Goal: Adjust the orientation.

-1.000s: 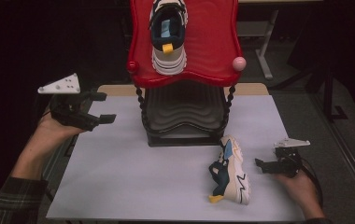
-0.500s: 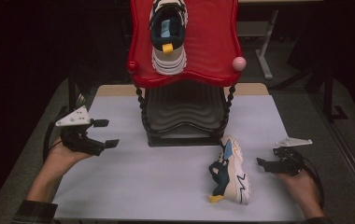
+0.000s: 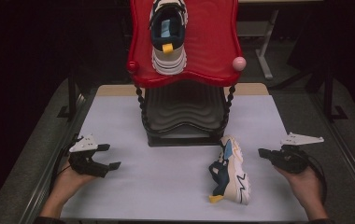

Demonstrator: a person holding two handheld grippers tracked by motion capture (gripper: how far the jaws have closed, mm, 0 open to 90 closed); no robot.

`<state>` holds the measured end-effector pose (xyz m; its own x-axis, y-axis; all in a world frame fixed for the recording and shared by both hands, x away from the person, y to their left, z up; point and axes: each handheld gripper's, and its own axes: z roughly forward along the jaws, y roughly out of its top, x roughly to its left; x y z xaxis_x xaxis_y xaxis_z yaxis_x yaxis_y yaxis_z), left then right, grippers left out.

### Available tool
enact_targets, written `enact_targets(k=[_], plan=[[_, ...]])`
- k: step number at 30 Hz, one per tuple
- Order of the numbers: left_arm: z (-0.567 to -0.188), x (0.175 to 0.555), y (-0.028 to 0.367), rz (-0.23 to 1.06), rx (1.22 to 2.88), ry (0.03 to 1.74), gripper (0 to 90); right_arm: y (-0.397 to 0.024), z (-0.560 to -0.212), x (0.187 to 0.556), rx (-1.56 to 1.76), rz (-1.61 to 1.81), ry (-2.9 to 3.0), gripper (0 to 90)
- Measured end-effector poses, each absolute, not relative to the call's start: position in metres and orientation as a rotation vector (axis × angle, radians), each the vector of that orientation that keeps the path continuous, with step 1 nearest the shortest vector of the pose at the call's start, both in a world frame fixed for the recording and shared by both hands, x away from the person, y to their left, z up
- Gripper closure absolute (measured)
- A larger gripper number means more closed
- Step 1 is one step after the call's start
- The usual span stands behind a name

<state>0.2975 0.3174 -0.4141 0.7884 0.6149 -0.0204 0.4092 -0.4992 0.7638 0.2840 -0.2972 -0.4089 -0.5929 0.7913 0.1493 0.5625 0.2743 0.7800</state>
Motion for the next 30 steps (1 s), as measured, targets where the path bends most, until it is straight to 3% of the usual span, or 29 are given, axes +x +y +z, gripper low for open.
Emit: enact_targets(k=[10, 30], plan=[[-0.449, 0.297, 0.321, 0.337, 2.280, 0.805, 13.3, -0.272, -0.384, 0.283, 1.098, 1.393, 2.357, 89.6], [-0.452, 0.297, 0.323, 0.342, 2.248, 0.784, 13.0, -0.232, -0.381, 0.296, 0.998, 1.391, 2.430, 89.7]])
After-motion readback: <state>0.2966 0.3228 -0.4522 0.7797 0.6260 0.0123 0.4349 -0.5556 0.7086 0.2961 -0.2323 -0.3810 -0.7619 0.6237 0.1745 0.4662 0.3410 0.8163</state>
